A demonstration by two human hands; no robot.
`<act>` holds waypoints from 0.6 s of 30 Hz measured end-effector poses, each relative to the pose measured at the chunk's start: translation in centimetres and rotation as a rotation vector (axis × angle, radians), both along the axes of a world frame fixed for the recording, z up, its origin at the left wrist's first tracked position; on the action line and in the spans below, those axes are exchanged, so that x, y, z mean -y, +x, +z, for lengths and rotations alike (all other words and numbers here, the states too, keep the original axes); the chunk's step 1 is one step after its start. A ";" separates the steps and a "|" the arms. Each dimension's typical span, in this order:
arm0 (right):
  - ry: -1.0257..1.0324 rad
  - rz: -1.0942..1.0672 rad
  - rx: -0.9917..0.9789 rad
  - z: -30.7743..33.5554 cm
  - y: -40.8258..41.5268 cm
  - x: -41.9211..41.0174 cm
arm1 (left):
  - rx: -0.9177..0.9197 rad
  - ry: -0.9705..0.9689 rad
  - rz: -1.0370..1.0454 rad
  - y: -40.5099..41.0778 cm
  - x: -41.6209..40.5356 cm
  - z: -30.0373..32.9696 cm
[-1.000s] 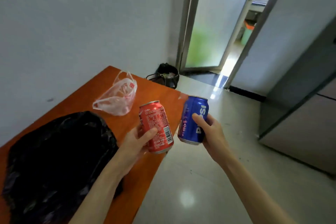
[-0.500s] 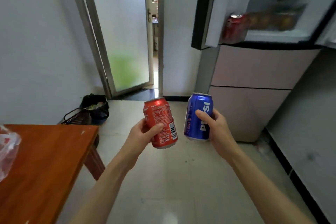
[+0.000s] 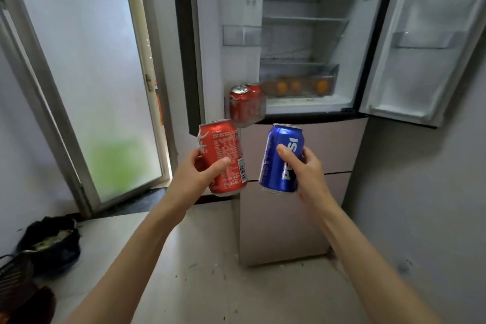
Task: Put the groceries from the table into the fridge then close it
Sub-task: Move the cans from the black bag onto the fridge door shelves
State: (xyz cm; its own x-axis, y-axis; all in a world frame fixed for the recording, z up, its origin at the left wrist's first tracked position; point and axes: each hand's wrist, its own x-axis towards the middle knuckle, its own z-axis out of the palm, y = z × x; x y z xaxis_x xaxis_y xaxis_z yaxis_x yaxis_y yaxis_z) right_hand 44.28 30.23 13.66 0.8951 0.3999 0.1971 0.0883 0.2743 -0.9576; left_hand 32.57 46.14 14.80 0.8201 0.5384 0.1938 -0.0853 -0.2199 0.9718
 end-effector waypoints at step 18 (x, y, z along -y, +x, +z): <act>0.167 -0.026 0.316 19.4 26.1 -7.6 | 0.385 0.364 0.200 24.0 -4.7 19.6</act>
State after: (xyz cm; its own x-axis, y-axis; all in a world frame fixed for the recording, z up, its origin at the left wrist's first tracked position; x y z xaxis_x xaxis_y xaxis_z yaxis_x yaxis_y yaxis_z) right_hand 70.34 37.86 33.10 0.7893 0.3167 0.5260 0.3817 0.4180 -0.8244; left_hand 56.60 50.82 34.37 0.5422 0.5184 0.6613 -0.3413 -0.5833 0.7371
